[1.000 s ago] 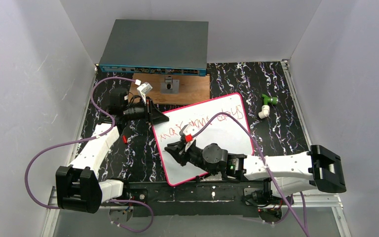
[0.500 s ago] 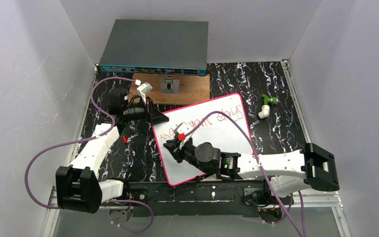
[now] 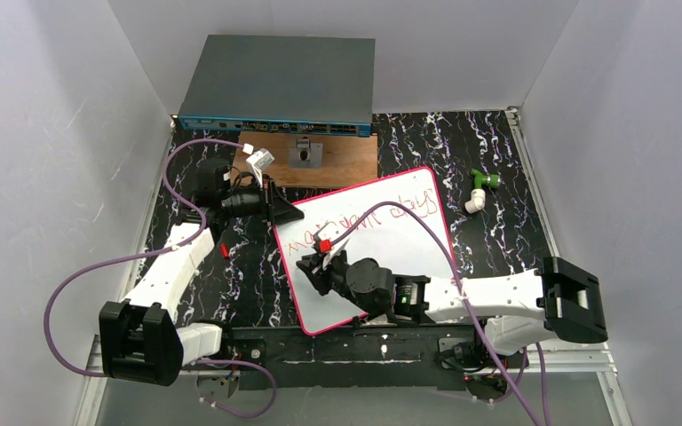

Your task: Write a sentence on the whiteboard

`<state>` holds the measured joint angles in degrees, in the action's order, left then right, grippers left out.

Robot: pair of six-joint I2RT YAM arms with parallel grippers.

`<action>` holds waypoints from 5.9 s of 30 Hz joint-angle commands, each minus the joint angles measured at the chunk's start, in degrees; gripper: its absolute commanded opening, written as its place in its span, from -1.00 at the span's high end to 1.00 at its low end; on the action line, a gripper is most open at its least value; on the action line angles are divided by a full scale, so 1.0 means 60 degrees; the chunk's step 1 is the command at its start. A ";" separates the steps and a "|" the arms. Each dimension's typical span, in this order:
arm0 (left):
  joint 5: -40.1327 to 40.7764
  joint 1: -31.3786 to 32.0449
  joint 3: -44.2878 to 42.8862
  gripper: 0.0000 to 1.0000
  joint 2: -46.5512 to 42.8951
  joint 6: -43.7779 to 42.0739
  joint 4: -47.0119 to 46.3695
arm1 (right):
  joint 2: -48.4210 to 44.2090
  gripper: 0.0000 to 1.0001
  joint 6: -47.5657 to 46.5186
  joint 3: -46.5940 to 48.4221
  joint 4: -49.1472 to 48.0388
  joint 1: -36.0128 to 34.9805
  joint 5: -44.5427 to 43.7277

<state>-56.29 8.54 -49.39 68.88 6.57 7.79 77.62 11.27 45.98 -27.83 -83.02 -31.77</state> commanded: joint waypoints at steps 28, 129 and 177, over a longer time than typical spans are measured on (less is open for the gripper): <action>0.1545 0.0160 0.0013 1.00 -0.0012 -0.1453 0.0386 | 0.0222 0.97 0.0519 0.0159 0.1140 -0.0244 0.0063; 0.1443 0.0158 0.0394 1.00 -0.0140 -0.0964 -0.0138 | -0.0031 0.97 0.4520 0.1751 0.5774 0.0478 -0.1445; 0.1487 0.0160 0.0423 1.00 -0.0296 -0.0985 -0.0105 | -0.0107 0.97 0.4971 0.1621 0.6692 0.0265 -0.1377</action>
<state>-55.46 8.86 -48.21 68.40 6.63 6.20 78.43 40.80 56.64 9.26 -81.56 -35.42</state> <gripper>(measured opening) 0.184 0.206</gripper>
